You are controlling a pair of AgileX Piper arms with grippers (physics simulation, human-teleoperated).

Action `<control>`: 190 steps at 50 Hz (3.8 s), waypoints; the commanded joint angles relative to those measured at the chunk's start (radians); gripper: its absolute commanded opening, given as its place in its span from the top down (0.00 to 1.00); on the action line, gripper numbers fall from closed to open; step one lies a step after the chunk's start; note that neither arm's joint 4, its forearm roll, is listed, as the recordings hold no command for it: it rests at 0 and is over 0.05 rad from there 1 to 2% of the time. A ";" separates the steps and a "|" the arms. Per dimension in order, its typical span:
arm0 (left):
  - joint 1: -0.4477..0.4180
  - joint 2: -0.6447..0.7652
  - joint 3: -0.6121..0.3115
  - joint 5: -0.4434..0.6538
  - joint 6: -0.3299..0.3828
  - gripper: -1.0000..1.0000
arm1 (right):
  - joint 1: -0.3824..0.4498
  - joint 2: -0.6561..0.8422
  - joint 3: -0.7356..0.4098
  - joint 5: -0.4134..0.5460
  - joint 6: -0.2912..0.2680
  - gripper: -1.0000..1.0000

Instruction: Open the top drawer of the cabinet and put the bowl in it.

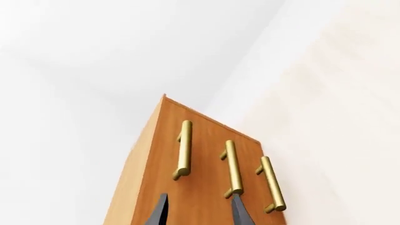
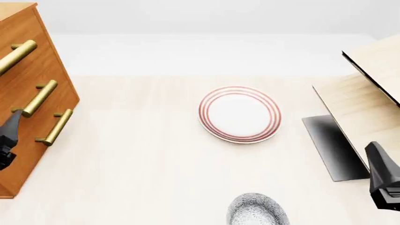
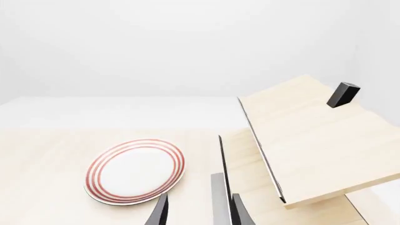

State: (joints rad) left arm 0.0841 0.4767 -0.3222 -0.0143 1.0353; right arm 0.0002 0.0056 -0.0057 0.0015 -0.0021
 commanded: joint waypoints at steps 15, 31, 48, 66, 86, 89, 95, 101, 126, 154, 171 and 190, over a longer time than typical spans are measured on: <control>0.018 0.200 0.041 -0.265 0.249 0.00 | 0.000 0.000 0.001 -0.001 0.000 0.00; 0.047 0.308 0.027 -0.391 0.304 0.00 | 0.000 0.000 0.001 -0.001 0.000 0.00; 0.069 0.392 -0.005 -0.470 0.351 0.00 | 0.000 0.000 0.001 -0.001 0.000 0.00; 0.078 0.479 -0.045 -0.514 0.365 0.00 | 0.000 0.000 0.001 -0.001 0.000 0.00; 0.107 0.580 -0.114 -0.543 0.337 0.00 | 0.000 0.000 0.001 -0.001 0.000 0.00; 0.110 0.591 -0.118 -0.549 0.335 0.00 | 0.000 0.000 0.001 -0.001 0.000 0.00; 0.112 0.623 -0.119 -0.573 0.331 0.00 | 0.000 0.000 0.001 -0.001 0.000 0.00; 0.111 0.649 -0.122 -0.589 0.321 0.00 | 0.000 0.000 0.001 -0.001 0.000 0.00; 0.161 0.734 -0.099 -0.686 0.313 0.00 | 0.000 0.000 0.001 -0.001 0.000 0.00; 0.206 0.776 -0.123 -0.716 0.300 0.00 | 0.000 0.000 0.001 -0.001 0.000 0.00; 0.192 0.750 -0.106 -0.724 0.322 1.00 | 0.000 0.000 0.001 -0.001 0.000 0.00; 0.149 0.736 -0.084 -0.731 0.339 1.00 | 0.000 0.000 0.001 -0.001 0.000 0.00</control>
State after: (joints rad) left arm 0.2538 1.2203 -0.4296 -0.7493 1.3645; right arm 0.0001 0.0056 -0.0057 0.0015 -0.0021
